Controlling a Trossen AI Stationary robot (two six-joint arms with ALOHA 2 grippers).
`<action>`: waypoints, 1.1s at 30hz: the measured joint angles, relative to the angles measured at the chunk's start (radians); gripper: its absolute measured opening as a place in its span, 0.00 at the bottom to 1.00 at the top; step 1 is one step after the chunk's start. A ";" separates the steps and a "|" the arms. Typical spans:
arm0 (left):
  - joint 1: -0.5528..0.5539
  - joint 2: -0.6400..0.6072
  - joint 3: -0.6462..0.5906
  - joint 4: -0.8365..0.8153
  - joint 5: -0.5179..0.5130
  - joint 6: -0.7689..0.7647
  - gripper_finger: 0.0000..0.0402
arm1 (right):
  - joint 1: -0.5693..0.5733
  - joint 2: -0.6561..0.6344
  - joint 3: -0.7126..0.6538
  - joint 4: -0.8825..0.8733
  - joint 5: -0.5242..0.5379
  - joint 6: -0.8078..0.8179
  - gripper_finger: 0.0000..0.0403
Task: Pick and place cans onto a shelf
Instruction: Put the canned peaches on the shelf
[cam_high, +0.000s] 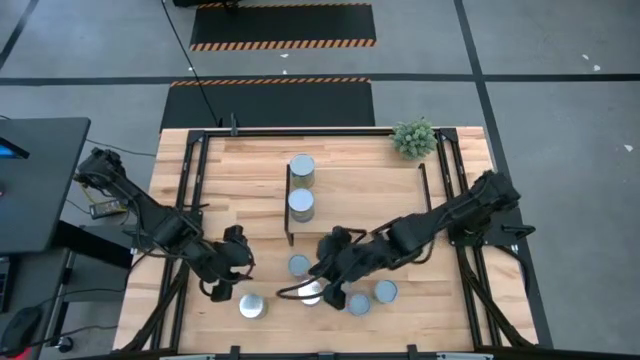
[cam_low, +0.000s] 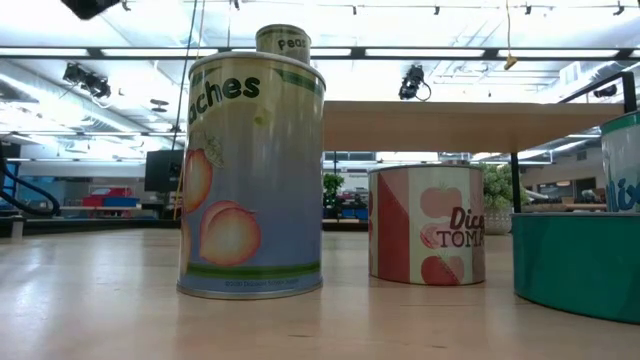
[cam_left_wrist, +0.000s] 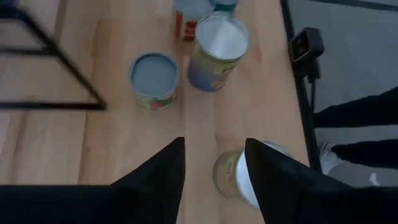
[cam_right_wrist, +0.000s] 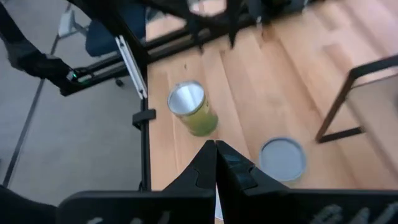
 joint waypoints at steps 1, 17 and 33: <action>0.000 -0.008 -0.009 0.004 -0.001 -0.008 0.43 | 0.000 0.016 0.003 0.001 -0.012 0.013 0.02; -0.001 -0.033 -0.048 0.019 -0.053 -0.043 0.43 | -0.013 0.189 0.007 0.027 -0.183 -0.053 0.72; 0.006 -0.033 -0.048 0.016 -0.104 -0.070 0.43 | 0.010 0.239 -0.014 0.114 0.014 -0.321 0.93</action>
